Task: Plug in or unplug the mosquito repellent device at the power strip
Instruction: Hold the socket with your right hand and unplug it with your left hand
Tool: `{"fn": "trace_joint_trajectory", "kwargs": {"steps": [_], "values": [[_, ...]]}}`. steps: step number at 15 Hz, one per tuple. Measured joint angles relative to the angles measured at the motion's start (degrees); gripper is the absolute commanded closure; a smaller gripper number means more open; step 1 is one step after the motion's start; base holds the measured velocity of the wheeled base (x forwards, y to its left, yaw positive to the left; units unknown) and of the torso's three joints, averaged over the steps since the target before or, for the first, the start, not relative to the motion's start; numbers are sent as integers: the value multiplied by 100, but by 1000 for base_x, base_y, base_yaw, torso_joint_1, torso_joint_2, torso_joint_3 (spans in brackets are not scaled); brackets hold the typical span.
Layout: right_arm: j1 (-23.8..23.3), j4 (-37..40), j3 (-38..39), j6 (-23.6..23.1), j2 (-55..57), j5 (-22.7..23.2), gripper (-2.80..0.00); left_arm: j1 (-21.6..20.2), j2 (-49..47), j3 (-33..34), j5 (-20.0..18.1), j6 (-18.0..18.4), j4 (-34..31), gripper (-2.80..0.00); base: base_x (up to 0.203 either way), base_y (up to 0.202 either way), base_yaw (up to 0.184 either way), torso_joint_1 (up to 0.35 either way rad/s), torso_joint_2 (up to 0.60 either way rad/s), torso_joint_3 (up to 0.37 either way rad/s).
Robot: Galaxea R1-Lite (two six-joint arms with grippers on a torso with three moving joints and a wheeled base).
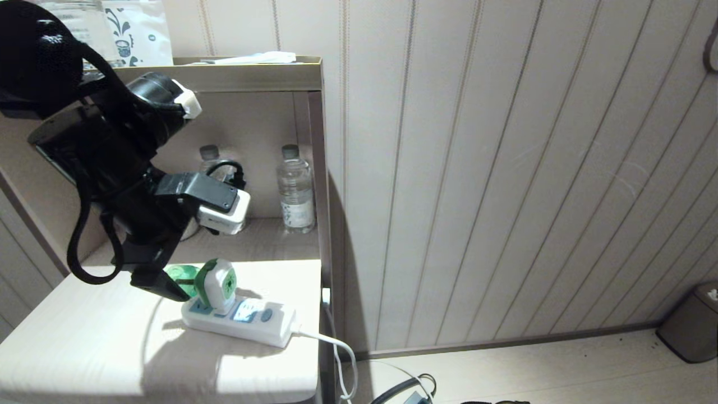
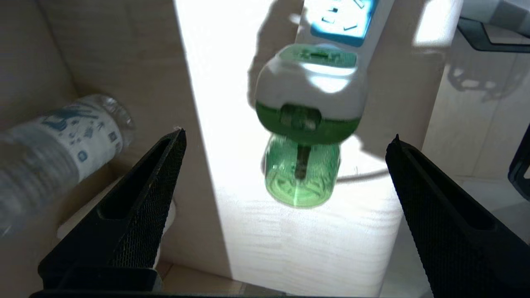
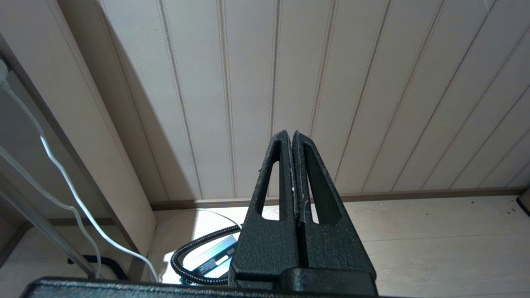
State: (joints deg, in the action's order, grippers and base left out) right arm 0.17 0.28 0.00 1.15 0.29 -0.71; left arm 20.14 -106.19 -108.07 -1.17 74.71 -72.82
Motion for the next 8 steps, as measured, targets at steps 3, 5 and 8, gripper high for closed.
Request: {"fn": "trace_joint_trajectory", "kwargs": {"steps": [3,5,8], "values": [[-1,1,0,1,0,2,0,-131,339,-7,-80,-31,80,-280,0,0,0,0,0,0],[-1,-2,0,0,0,2,0,-302,654,-11,-207,-138,150,-280,0,0,0,0,0,0],[-3,-1,0,1,0,2,0,-678,1188,-11,-192,-626,115,0,0,0,0,0,0,0]]}}
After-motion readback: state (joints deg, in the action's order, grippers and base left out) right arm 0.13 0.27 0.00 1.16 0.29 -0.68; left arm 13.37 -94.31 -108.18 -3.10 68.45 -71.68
